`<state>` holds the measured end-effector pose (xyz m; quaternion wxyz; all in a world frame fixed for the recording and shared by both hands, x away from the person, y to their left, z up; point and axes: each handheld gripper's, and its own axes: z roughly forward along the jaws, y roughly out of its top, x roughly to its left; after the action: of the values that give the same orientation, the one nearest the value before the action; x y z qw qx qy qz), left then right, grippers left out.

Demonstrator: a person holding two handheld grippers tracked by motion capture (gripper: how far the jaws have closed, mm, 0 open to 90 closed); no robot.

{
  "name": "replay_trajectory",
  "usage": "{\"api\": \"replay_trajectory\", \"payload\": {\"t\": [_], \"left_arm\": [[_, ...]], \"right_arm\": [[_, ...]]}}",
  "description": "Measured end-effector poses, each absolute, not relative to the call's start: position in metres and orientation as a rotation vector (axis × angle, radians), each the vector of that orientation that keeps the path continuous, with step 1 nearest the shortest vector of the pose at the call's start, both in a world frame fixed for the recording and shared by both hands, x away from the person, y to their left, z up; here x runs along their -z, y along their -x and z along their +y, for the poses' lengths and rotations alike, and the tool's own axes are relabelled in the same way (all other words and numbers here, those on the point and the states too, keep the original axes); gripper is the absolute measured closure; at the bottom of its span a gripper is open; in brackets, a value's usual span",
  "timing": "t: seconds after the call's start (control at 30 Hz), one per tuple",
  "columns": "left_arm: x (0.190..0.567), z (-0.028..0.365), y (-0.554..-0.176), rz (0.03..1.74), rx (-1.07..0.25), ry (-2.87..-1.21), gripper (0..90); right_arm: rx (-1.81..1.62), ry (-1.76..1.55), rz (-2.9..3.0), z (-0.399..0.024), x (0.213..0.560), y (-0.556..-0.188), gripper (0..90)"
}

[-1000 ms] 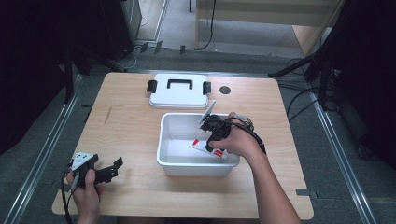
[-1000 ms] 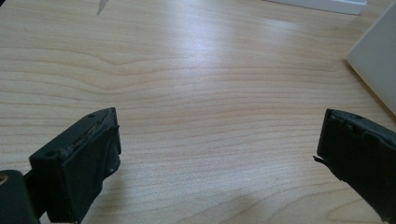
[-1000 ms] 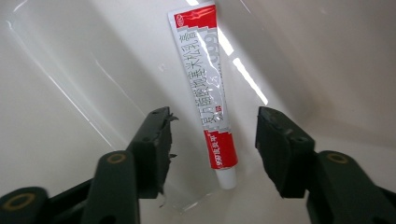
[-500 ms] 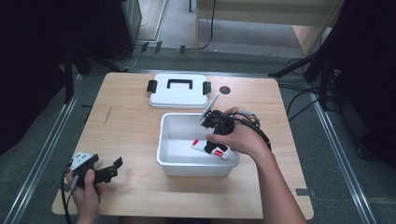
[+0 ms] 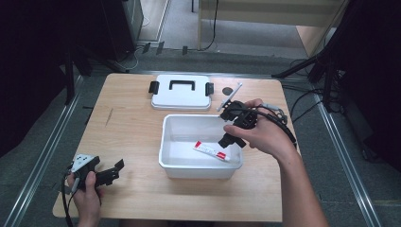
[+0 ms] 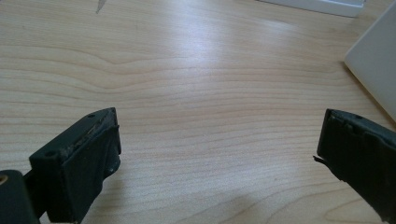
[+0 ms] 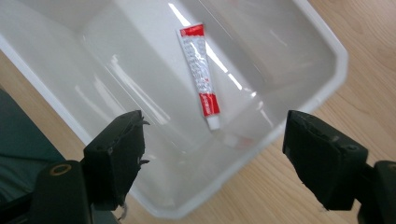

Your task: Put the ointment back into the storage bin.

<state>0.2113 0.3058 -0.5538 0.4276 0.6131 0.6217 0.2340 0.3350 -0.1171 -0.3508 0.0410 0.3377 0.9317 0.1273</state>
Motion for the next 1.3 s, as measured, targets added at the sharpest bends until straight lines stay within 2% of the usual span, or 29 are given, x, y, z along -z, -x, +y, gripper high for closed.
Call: {"api": "replay_trajectory", "payload": {"t": [0.3, 0.6, 0.9, 0.97, 1.03, 1.3], "left_arm": [[0.554, 0.305, -0.212, 1.555, -0.591, -1.535, 0.0], [0.554, 0.306, -0.211, 1.555, -0.591, -1.531, 0.0], [0.554, 0.306, -0.211, 1.556, -0.588, -1.528, 0.0], [0.554, 0.305, -0.210, 1.552, -0.588, -1.528, 0.0], [0.554, 0.305, -0.210, 1.552, -0.587, -1.527, 0.0], [0.554, 0.305, -0.210, 1.554, -0.595, -1.531, 0.0]], "right_arm": [[-0.422, -1.104, 2.782, -0.158, 0.338, -0.328, 22.4], [-0.488, -1.203, 2.682, -0.204, 0.353, -0.320, 23.6], [-0.698, -1.300, 2.545, -0.251, 0.395, -0.312, 24.3], [-0.761, -1.322, 2.486, -0.265, 0.418, -0.306, 24.3], [-0.769, -1.323, 2.477, -0.268, 0.424, -0.305, 24.2], [-0.917, -1.373, 2.309, -0.297, 0.482, -0.285, 24.4]]}}
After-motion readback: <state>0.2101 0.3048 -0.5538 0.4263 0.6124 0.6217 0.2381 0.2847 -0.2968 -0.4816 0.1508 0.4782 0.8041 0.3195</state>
